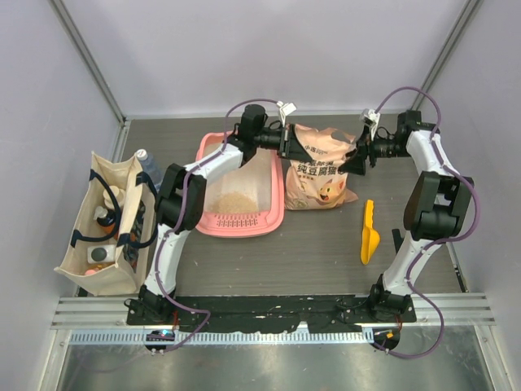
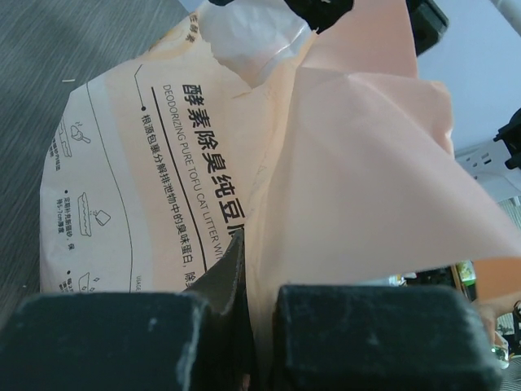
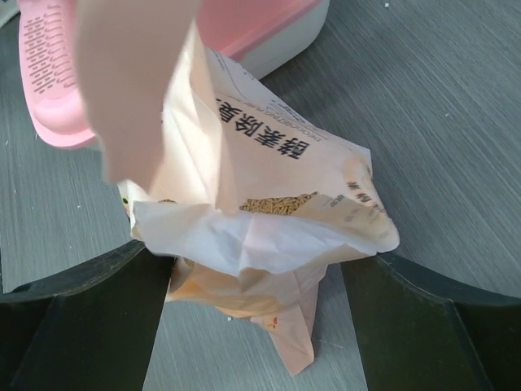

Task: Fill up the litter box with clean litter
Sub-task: Close the cat litter bag at the center of the board.

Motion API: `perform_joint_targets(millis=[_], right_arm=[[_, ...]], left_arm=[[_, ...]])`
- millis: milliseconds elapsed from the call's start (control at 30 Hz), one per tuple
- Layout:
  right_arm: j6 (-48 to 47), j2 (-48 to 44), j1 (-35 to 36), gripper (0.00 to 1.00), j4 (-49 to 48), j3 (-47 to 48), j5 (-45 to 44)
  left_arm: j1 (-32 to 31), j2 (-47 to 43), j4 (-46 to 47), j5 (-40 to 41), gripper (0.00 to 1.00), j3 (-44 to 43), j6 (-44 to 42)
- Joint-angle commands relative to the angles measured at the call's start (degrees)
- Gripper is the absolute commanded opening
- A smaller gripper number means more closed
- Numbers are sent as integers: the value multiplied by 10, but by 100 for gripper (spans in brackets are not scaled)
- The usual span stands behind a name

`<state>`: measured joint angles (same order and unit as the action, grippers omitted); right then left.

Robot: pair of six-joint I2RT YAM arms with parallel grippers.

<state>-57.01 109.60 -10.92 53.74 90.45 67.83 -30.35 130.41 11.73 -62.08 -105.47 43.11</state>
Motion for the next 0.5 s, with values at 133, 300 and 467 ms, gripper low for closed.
perform_joint_targets(millis=[133, 300, 467], right_arm=[[-131, 7, 43, 86, 77, 61, 30], [-127, 25, 44, 85, 78, 75, 34], [-121, 44, 52, 65, 85, 84, 52]], left_arm=[[2, -9, 11, -49, 0, -54, 4], [7, -25, 7, -31, 0, -52, -2], [12, -23, -13, -16, 0, -65, -16]])
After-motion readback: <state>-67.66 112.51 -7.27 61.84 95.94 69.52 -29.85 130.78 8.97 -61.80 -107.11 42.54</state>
